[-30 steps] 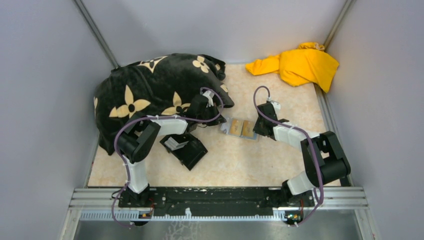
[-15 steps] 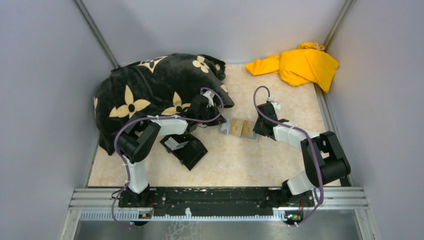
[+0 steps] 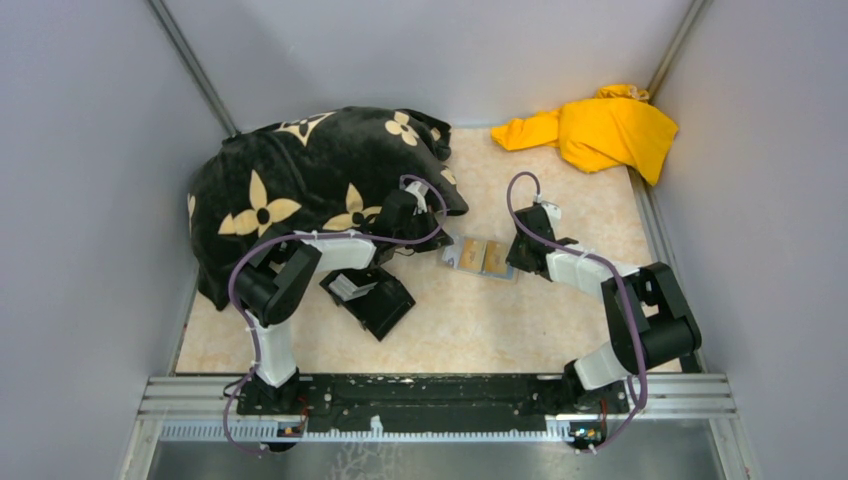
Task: Put the credit cards into the card holder
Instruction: Turn over the card slot at the center of the board.
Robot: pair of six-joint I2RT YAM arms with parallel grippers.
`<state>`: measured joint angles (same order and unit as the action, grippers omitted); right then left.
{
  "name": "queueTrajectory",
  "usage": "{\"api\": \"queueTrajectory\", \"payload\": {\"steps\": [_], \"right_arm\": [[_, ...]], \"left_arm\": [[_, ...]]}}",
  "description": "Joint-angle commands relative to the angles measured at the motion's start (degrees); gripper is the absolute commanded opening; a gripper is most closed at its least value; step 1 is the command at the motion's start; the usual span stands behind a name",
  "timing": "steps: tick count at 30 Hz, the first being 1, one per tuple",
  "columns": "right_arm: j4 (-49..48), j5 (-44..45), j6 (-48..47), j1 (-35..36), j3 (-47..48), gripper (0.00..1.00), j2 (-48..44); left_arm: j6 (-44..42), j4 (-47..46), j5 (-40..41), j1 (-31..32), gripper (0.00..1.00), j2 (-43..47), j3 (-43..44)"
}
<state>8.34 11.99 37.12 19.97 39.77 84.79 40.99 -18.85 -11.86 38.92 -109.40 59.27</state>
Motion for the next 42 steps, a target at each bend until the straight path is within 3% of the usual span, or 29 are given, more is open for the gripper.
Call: {"api": "queueTrajectory", "payload": {"steps": [1, 9, 30, 42], "right_arm": [[1.53, 1.07, -0.16, -0.45, -1.8, 0.0, 0.75], [2.55, 3.02, -0.44, -0.45, -1.84, 0.0, -1.39], [2.38, 3.26, -0.56, -0.45, -2.24, 0.0, -0.25], [2.38, 3.07, -0.56, -0.45, -2.32, 0.0, -0.44]], "left_arm": [[-0.2, 0.49, 2.87, 0.37, 0.0, 1.24, -0.54], [-0.12, 0.75, 4.59, 0.37, 0.0, 1.53, -0.57], [1.26, -2.57, -0.7, 0.54, 0.0, 0.82, -0.51], [1.09, -0.72, 2.77, 0.55, 0.0, 1.6, -1.03]]}}
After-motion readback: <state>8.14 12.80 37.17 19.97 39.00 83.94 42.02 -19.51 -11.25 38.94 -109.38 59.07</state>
